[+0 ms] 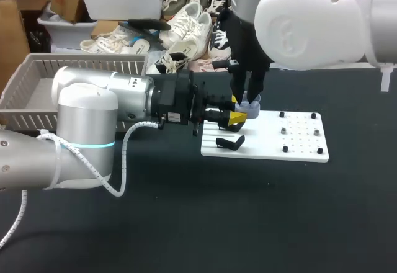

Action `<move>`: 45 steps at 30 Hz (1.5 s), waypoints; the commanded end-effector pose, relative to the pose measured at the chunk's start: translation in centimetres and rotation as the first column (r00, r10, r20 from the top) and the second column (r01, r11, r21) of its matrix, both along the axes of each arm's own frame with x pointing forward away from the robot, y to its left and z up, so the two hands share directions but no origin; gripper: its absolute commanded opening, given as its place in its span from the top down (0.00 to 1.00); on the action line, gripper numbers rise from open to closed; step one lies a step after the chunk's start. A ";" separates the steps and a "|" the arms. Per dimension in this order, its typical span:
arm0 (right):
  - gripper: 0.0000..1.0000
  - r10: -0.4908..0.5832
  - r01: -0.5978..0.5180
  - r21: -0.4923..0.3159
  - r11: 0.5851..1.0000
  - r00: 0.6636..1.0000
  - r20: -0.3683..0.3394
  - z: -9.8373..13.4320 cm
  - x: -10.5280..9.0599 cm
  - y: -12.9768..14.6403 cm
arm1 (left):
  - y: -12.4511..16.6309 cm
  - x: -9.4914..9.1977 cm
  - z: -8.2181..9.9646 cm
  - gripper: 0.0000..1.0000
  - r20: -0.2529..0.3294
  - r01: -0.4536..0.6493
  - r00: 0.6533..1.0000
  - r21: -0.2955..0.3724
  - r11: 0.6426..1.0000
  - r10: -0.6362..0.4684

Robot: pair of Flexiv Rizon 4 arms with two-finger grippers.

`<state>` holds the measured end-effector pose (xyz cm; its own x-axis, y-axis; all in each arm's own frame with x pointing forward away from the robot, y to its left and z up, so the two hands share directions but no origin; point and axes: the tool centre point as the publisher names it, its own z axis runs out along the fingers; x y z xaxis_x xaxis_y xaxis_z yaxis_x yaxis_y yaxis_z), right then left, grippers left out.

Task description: Pick up each earbud case from the left stands, insert the matching earbuds, close the lid, and place the case in the box.

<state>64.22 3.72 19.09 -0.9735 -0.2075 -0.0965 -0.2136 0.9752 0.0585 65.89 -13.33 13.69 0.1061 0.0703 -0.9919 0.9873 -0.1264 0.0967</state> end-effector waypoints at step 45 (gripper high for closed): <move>0.00 -0.382 0.382 0.023 0.924 0.917 0.114 1.3 4.5 -4.7 | 0.0 0.1 0.0 1.00 0.000 0.002 1.000 0.000 1.000 -0.002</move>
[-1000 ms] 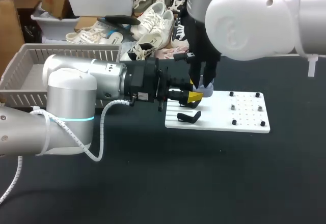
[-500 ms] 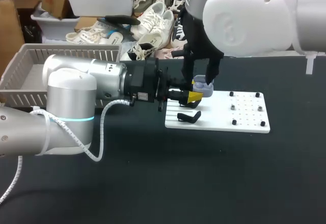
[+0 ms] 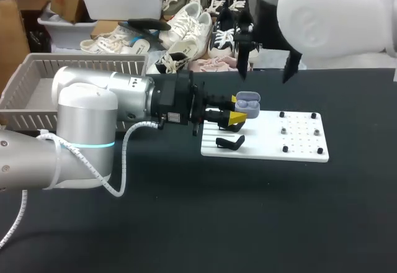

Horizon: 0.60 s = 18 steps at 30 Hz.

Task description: Pick up each earbud case from the left stands, insert the matching earbuds, close the lid, and place the case in the box.

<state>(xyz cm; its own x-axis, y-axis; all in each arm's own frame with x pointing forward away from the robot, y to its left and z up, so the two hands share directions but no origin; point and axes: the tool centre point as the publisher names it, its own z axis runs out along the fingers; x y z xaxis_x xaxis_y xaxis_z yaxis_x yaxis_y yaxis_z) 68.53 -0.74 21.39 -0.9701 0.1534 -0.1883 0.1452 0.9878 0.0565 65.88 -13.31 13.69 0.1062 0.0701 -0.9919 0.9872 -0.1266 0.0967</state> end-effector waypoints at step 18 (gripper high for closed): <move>0.00 -0.039 0.039 -0.003 0.999 0.998 -0.042 -3.1 -1.5 -1.7 | 0.0 0.1 0.0 1.00 0.000 0.002 1.000 0.000 1.000 -0.002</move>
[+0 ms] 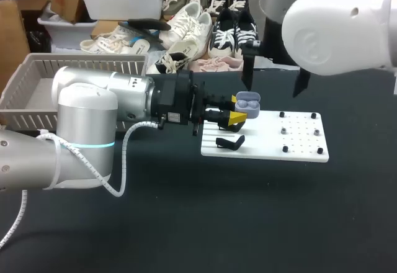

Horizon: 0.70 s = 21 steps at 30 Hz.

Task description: Pick up each earbud case from the left stands, insert the matching earbuds, close the lid, and place the case in the box.

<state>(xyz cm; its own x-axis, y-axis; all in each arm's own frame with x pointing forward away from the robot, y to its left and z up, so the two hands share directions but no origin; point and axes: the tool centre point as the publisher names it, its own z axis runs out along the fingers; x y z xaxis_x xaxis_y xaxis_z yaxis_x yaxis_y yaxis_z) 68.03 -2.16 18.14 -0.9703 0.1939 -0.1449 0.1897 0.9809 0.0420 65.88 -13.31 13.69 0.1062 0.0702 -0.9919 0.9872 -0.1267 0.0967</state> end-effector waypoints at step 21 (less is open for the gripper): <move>0.00 0.160 -0.199 0.185 0.962 0.965 0.207 6.4 -4.6 -2.8 | 1.6 1.1 2.0 1.00 -0.102 -0.144 0.985 -0.066 0.987 0.137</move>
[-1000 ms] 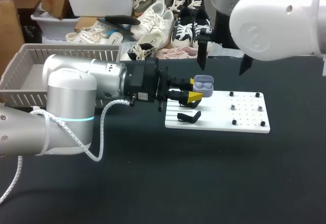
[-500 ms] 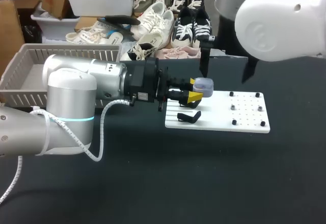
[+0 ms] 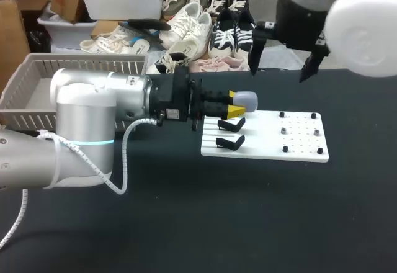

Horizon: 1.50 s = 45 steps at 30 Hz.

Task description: Pick up each earbud case from the left stands, insert the matching earbuds, close the lid, and place the case in the box.

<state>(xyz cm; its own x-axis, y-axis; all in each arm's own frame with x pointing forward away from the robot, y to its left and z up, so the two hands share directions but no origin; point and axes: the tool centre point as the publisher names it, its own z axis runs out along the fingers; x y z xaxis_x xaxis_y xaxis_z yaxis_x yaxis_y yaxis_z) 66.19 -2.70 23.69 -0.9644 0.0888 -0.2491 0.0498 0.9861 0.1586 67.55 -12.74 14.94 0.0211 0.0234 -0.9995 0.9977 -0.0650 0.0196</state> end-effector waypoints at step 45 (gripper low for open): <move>0.00 0.101 -0.106 0.134 0.985 0.994 0.043 1.0 -3.6 -2.6 | 31.2 13.9 2.6 0.86 0.162 -0.664 0.676 0.557 0.499 0.718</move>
